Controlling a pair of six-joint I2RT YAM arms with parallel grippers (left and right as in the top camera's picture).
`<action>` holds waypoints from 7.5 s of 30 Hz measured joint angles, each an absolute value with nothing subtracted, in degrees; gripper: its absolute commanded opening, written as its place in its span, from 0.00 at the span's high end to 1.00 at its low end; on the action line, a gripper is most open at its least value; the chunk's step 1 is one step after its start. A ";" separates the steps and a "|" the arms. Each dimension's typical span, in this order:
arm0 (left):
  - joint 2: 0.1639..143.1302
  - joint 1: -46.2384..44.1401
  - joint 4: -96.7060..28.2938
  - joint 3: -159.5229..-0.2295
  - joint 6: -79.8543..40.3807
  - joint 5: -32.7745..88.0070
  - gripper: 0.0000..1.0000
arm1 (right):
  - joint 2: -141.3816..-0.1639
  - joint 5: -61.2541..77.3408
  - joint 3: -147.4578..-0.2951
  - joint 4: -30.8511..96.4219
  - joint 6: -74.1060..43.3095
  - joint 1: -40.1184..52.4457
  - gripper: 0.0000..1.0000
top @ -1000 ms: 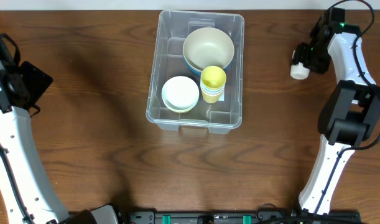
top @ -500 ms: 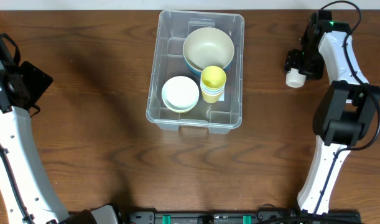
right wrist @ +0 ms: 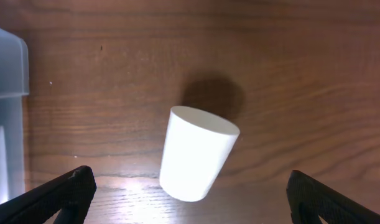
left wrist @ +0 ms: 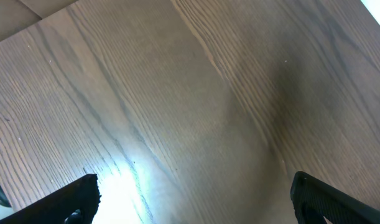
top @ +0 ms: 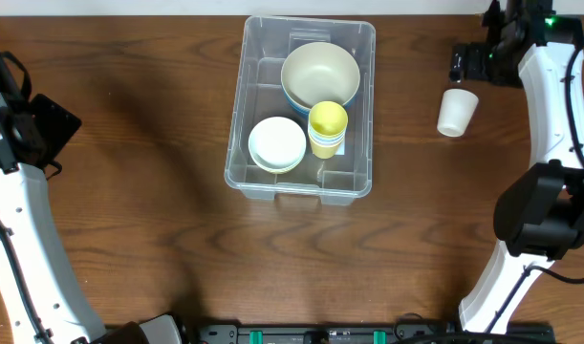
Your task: Pack container
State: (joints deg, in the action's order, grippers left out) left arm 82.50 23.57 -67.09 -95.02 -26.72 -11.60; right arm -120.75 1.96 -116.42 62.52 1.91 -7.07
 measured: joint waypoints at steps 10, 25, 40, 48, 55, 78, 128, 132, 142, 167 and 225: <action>82.50 23.57 -67.09 -95.02 -26.70 -11.60 0.02 | -125.97 5.72 -116.40 59.11 13.50 -9.19 0.01; 82.50 23.57 -67.09 -95.02 -26.70 -11.60 0.02 | -132.29 22.31 -116.38 62.24 25.19 -12.23 0.01; 82.50 23.57 -67.09 -95.02 -26.70 -11.60 0.02 | -132.29 27.46 -116.36 72.84 24.86 -12.23 0.16; 82.50 23.57 -67.09 -95.02 -26.70 -11.60 0.02 | -132.29 27.79 -116.36 72.86 17.10 -12.23 0.24; 82.50 23.57 -67.09 -95.02 -26.70 -11.60 0.02 | -132.29 24.49 -116.36 72.31 9.63 -12.21 0.47; 82.50 23.57 -67.09 -95.02 -26.70 -11.60 0.02 | -132.29 28.97 -112.44 72.23 1.43 -17.12 0.43; 82.50 23.57 -67.09 -95.02 -26.72 -11.60 0.02 | -128.66 44.88 -102.89 58.81 2.52 -15.57 0.99; 82.50 23.57 -67.09 -95.02 -26.70 -11.60 0.02 | -124.29 36.27 -102.98 58.28 2.55 -13.21 0.99; 82.50 23.57 -67.09 -95.02 -26.70 -11.60 0.02 | -105.14 23.59 -107.26 59.90 3.88 6.37 0.99; 82.50 23.57 -67.09 -95.02 -26.72 -11.60 0.02 | -110.08 10.00 -108.14 63.29 2.66 27.99 0.62; 82.50 23.57 -67.05 -95.02 -26.72 -11.62 0.02 | -53.54 -2.35 -79.29 46.59 3.81 6.44 0.01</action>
State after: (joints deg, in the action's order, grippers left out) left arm 82.50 23.57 -67.05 -95.02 -26.72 -11.62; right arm -53.54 -2.35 -79.29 46.59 3.81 6.44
